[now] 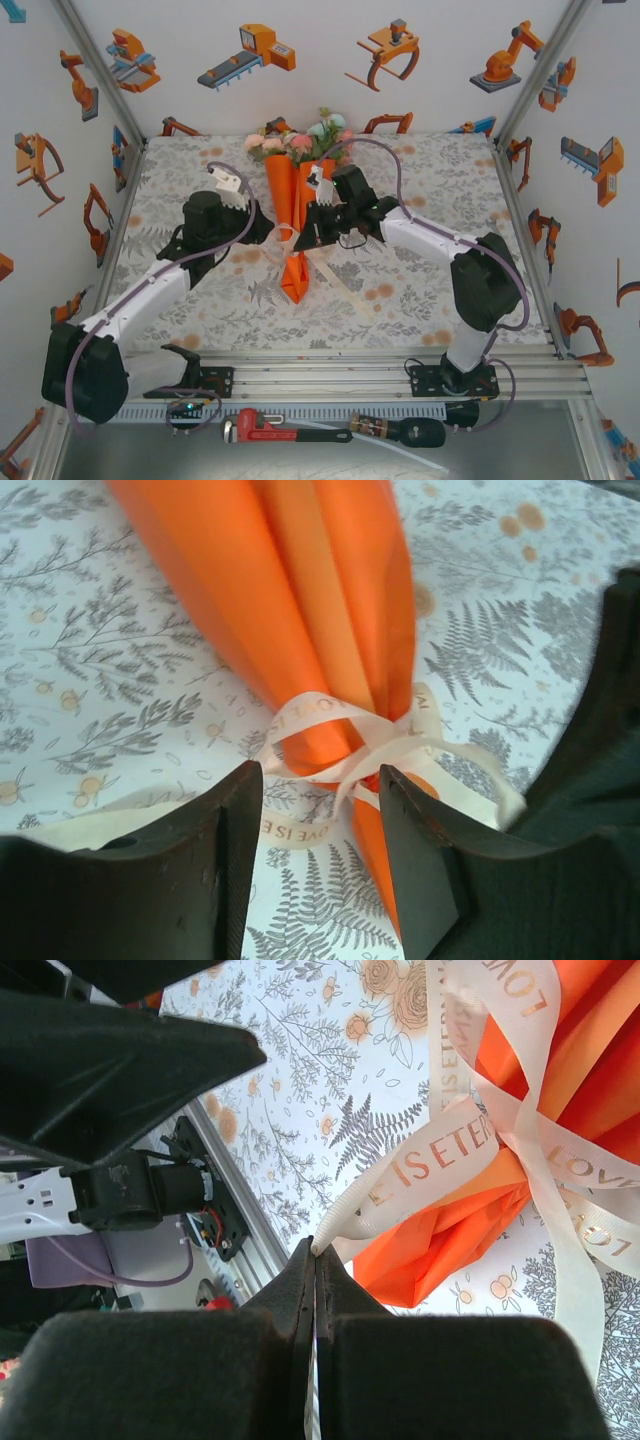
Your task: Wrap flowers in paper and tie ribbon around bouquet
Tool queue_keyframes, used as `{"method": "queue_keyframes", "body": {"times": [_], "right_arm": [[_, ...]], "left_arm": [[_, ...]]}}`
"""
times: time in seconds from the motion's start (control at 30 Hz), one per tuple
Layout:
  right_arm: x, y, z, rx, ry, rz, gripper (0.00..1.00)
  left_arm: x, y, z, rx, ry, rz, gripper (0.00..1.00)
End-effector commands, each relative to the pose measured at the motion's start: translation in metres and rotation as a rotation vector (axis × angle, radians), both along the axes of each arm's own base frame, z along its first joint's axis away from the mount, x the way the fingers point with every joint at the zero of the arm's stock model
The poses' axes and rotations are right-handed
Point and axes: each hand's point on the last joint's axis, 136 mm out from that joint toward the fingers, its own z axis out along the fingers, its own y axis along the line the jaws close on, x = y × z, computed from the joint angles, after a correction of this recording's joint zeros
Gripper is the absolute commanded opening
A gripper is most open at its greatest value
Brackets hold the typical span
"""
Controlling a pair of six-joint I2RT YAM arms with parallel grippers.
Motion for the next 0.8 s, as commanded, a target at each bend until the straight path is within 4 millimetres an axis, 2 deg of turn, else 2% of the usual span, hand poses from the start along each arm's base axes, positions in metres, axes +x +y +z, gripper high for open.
{"method": "queue_keyframes", "body": {"times": [0.0, 0.1, 0.23, 0.4, 0.5, 0.6, 0.7, 0.77], "right_arm": [[-0.001, -0.002, 0.019, 0.037, -0.051, 0.015, 0.00], [0.000, -0.001, 0.021, 0.038, -0.057, 0.012, 0.00], [0.002, -0.002, 0.022, 0.035, -0.059, 0.004, 0.00], [0.003, -0.001, 0.022, 0.034, -0.053, 0.004, 0.00], [0.004, 0.000, 0.023, 0.032, -0.050, 0.003, 0.00], [0.005, 0.000, 0.025, 0.033, -0.056, 0.000, 0.00], [0.007, 0.000, 0.026, 0.030, -0.059, -0.006, 0.00], [0.008, 0.000, 0.026, 0.025, -0.059, -0.010, 0.00]], "left_arm": [[0.025, 0.024, -0.027, 0.031, 0.184, 0.158, 0.50], [0.040, 0.008, -0.052, -0.090, 0.325, 0.077, 0.49], [0.044, -0.022, -0.058, -0.247, 0.343, -0.068, 0.49], [0.038, -0.032, -0.075, -0.263, 0.366, -0.143, 0.50], [0.040, -0.031, -0.092, -0.260, 0.412, -0.130, 0.49], [0.040, -0.030, -0.103, -0.254, 0.446, -0.115, 0.44], [0.040, -0.024, -0.100, -0.247, 0.440, -0.089, 0.26], [0.038, -0.019, -0.095, -0.245, 0.434, -0.069, 0.22]]}}
